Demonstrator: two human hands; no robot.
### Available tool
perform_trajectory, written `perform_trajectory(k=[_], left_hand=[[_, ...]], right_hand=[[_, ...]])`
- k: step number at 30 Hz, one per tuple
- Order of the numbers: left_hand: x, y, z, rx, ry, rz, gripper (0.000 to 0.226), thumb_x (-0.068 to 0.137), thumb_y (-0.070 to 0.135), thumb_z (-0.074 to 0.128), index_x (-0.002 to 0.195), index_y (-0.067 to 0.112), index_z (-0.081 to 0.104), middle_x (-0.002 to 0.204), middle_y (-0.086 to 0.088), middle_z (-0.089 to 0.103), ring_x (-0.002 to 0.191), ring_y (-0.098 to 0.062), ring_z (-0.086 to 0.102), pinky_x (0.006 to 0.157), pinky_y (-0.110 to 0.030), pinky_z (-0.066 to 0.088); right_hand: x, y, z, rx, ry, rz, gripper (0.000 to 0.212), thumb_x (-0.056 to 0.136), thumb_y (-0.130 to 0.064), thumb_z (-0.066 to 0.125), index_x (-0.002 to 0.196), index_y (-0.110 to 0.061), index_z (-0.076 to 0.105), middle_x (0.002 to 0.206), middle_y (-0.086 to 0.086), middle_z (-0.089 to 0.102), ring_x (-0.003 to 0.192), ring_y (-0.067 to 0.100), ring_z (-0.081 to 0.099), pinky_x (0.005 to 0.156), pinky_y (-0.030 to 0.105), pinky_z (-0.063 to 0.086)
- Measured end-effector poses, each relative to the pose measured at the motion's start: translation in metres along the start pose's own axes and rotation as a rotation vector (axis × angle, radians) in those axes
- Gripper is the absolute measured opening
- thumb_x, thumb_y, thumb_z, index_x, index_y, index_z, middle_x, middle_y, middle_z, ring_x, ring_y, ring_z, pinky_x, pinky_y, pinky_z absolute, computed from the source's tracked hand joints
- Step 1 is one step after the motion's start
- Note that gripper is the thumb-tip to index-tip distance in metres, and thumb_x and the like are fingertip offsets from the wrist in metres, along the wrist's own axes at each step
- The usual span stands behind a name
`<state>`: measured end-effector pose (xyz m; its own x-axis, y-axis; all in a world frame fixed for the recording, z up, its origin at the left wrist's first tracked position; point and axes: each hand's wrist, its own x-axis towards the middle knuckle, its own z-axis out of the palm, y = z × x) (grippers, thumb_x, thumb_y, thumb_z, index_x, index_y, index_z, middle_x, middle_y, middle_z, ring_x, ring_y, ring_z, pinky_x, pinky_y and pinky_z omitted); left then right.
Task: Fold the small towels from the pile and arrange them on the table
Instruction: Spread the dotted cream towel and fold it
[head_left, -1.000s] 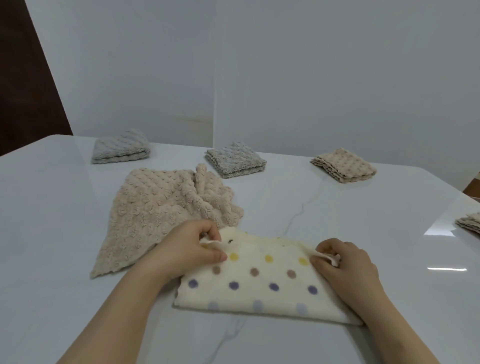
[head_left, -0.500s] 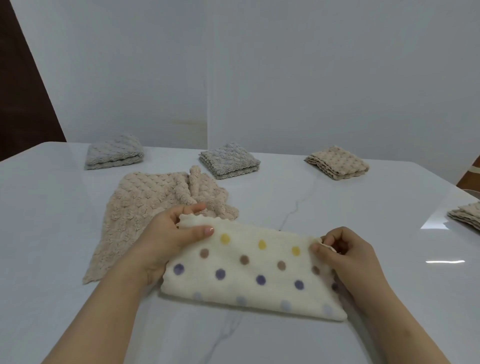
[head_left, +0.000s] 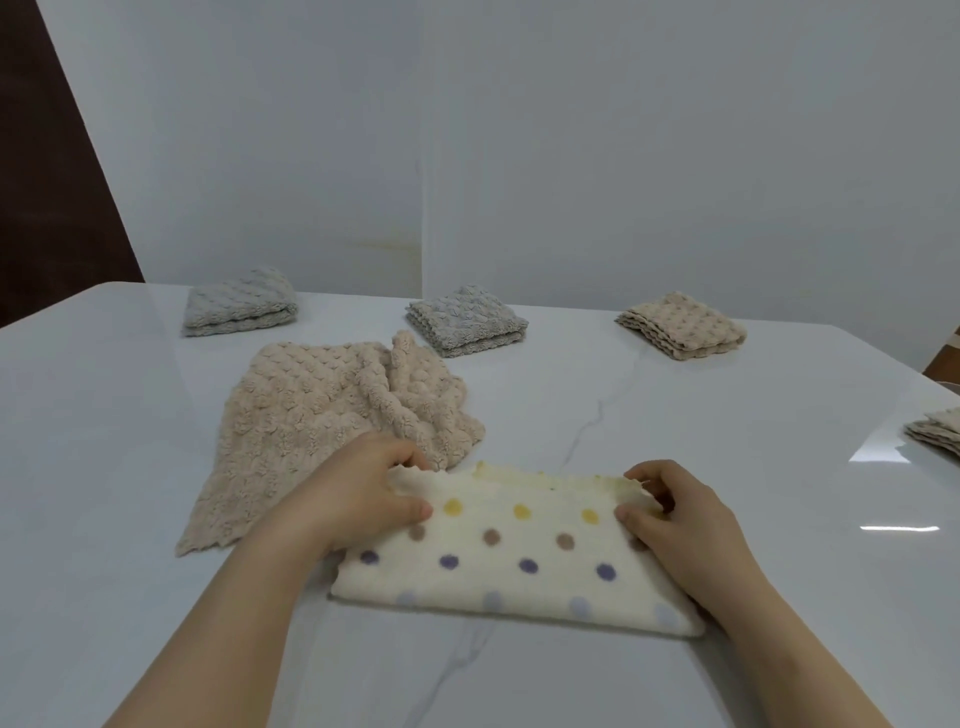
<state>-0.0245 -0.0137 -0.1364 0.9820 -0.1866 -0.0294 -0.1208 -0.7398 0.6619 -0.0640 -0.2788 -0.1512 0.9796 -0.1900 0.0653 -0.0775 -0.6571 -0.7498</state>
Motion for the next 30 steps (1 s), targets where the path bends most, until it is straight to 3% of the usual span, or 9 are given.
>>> perform_trajectory(k=[5, 10, 12, 15, 20, 23, 25, 27, 30], left_hand=[[-0.004, 0.007, -0.003, -0.057, -0.175, 0.161, 0.026, 0.074, 0.016, 0.076, 0.071, 0.034, 0.057, 0.118, 0.025, 0.039, 0.111, 0.002, 0.043, 0.077, 0.0, 0.031], [-0.002, 0.013, 0.014, 0.26, -0.16, 0.221, 0.048, 0.085, 0.033, 0.062, 0.127, 0.047, 0.044, 0.146, 0.014, 0.024, 0.134, -0.01, 0.022, 0.107, -0.021, 0.019], [0.0, 0.013, 0.02, 0.367, -0.102, 0.24, 0.047, 0.089, 0.038, 0.054, 0.133, 0.046, 0.038, 0.145, 0.014, 0.027, 0.13, -0.014, 0.026, 0.109, -0.026, 0.022], [0.001, 0.01, 0.023, 0.403, 0.005, 0.219, 0.035, 0.088, 0.046, 0.051, 0.122, 0.041, 0.05, 0.131, 0.015, 0.04, 0.121, -0.013, 0.035, 0.101, -0.028, 0.031], [0.003, 0.007, 0.016, 0.424, 0.046, 0.19, 0.027, 0.085, 0.045, 0.055, 0.109, 0.033, 0.053, 0.118, 0.013, 0.045, 0.116, -0.014, 0.04, 0.095, -0.029, 0.036], [0.002, 0.008, 0.018, 0.325, -0.049, 0.244, 0.033, 0.088, 0.034, 0.056, 0.12, 0.039, 0.05, 0.135, 0.017, 0.034, 0.128, -0.014, 0.03, 0.108, -0.03, 0.027], [0.003, 0.008, 0.023, 0.372, -0.077, 0.242, 0.043, 0.091, 0.036, 0.051, 0.132, 0.043, 0.041, 0.147, 0.016, 0.024, 0.132, -0.017, 0.026, 0.111, -0.033, 0.024], [0.004, 0.007, 0.025, 0.416, -0.05, 0.233, 0.044, 0.091, 0.041, 0.048, 0.134, 0.043, 0.038, 0.145, 0.017, 0.028, 0.127, -0.017, 0.029, 0.107, -0.033, 0.029], [0.005, 0.005, 0.024, 0.436, -0.008, 0.22, 0.037, 0.089, 0.047, 0.048, 0.126, 0.038, 0.048, 0.134, 0.017, 0.039, 0.121, -0.015, 0.034, 0.102, -0.032, 0.034]], right_hand=[[-0.002, -0.002, 0.0, 0.014, 0.008, 0.005, 0.009, 0.082, -0.01, 0.061, 0.077, -0.015, 0.055, 0.061, 0.002, 0.064, 0.054, 0.005, 0.055, 0.055, 0.019, 0.039], [-0.002, -0.004, 0.002, -0.105, -0.055, -0.048, 0.023, 0.081, -0.013, 0.058, 0.075, -0.035, 0.058, 0.079, -0.013, 0.065, 0.09, 0.018, 0.056, 0.082, 0.036, 0.045], [-0.002, -0.004, 0.002, -0.136, -0.063, -0.055, 0.027, 0.082, -0.013, 0.057, 0.075, -0.039, 0.059, 0.084, -0.015, 0.066, 0.095, 0.018, 0.055, 0.088, 0.04, 0.045], [0.0, 0.0, 0.003, -0.144, -0.051, -0.063, 0.027, 0.083, -0.011, 0.055, 0.075, -0.037, 0.059, 0.076, -0.011, 0.066, 0.091, 0.019, 0.057, 0.084, 0.037, 0.046], [0.0, 0.0, 0.001, -0.002, 0.011, -0.036, 0.008, 0.084, -0.015, 0.059, 0.077, -0.018, 0.06, 0.062, 0.002, 0.066, 0.062, 0.008, 0.06, 0.055, 0.01, 0.039], [-0.001, -0.002, 0.001, -0.025, -0.001, -0.061, 0.004, 0.082, -0.016, 0.061, 0.082, -0.021, 0.06, 0.071, -0.005, 0.065, 0.075, 0.015, 0.06, 0.069, 0.023, 0.044], [-0.001, -0.001, 0.002, -0.105, -0.044, -0.097, 0.018, 0.084, -0.019, 0.06, 0.096, -0.032, 0.06, 0.091, -0.019, 0.061, 0.095, 0.013, 0.055, 0.088, 0.03, 0.043], [-0.002, -0.001, 0.001, -0.154, -0.068, -0.146, 0.033, 0.086, -0.022, 0.058, 0.113, -0.04, 0.057, 0.111, -0.022, 0.057, 0.112, 0.012, 0.048, 0.102, 0.032, 0.036], [0.001, 0.002, 0.003, -0.223, -0.083, -0.191, 0.033, 0.089, -0.024, 0.054, 0.118, -0.04, 0.057, 0.122, -0.017, 0.057, 0.118, 0.015, 0.044, 0.104, 0.032, 0.033]])
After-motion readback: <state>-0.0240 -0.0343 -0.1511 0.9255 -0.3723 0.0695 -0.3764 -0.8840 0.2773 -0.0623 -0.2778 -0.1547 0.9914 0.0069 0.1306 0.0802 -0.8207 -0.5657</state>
